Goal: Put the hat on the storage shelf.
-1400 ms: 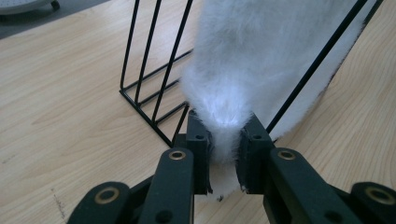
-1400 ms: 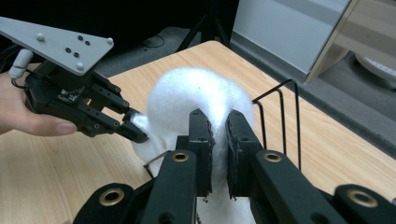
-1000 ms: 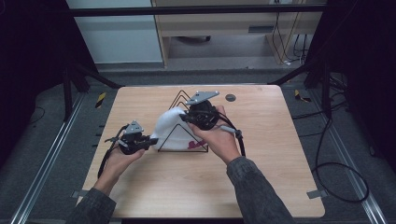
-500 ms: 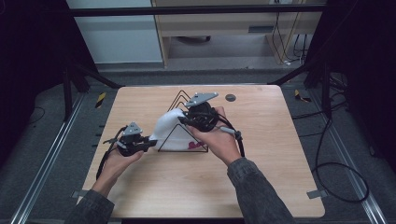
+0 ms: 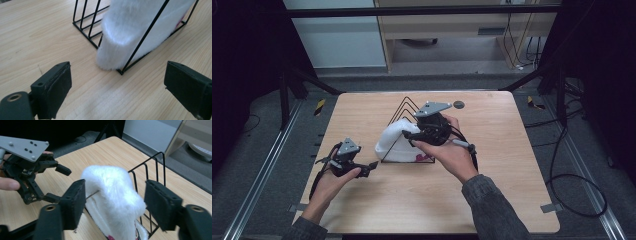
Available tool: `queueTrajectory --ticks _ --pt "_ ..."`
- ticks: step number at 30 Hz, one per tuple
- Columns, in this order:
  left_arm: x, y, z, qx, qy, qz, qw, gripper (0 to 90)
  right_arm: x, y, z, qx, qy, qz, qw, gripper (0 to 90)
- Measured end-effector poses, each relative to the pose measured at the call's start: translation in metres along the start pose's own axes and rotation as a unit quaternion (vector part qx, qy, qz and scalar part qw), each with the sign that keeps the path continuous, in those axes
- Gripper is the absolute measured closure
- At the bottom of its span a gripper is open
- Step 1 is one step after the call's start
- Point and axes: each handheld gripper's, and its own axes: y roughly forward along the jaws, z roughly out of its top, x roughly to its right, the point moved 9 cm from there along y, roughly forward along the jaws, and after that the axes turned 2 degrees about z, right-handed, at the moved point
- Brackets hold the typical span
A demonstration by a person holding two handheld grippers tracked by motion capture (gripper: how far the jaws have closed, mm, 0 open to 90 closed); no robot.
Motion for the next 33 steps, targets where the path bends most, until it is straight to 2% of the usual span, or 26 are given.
queueTrajectory --ticks 2,6,11,14,15,17,19,20,23,28,33 --pt "0.0 -0.001 -0.004 -0.002 0.005 0.005 1.0 6.9 0.0 -0.001 -0.001 -0.003 0.002 -0.003 1.0 27.4" --pt "0.004 -0.002 -0.013 0.001 0.005 -0.007 1.0 8.7 0.001 -0.003 -0.002 0.003 0.006 -0.012 0.9999 22.1" --pt "0.001 -0.003 -0.022 -0.002 -0.002 0.006 1.0 7.9 0.004 -0.01 -0.005 0.01 0.014 -0.021 0.9996 15.3" --pt "-0.005 0.001 -0.035 -0.019 -0.005 0.025 0.9995 7.9 0.006 -0.019 -0.013 0.011 0.019 -0.027 0.9994 9.9" --pt "-0.005 0.001 -0.035 -0.019 -0.005 0.025 0.9995 7.9 0.006 -0.019 -0.013 0.011 0.019 -0.027 0.9994 9.9" --pt "-0.009 0.005 -0.041 -0.037 0.003 0.033 0.9988 7.8 0.008 -0.024 -0.019 0.009 0.016 -0.029 0.9994 8.0" --pt "-0.01 0.007 -0.041 -0.036 -0.004 0.035 0.9987 7.8 0.013 -0.034 -0.031 0.006 0.016 -0.035 0.9993 7.5" --pt "-0.01 0.007 -0.041 -0.035 -0.007 0.032 0.9988 7.8 0.013 -0.034 -0.031 0.006 0.016 -0.035 0.9993 7.5" --pt "-0.008 0.01 -0.044 -0.039 -0.002 0.029 0.9988 6.9 0.02 -0.047 -0.044 0.007 0.022 -0.042 0.9989 7.5" --pt "-0.009 0.014 -0.05 -0.046 -0.017 0.025 0.9985 6.8 0.026 -0.056 -0.056 0.007 0.036 -0.044 0.9984 7.8" --pt "-0.01 0.017 -0.057 -0.057 -0.02 0.025 0.9979 6.4 0.032 -0.065 -0.068 0.006 0.042 -0.055 0.9976 9.5"
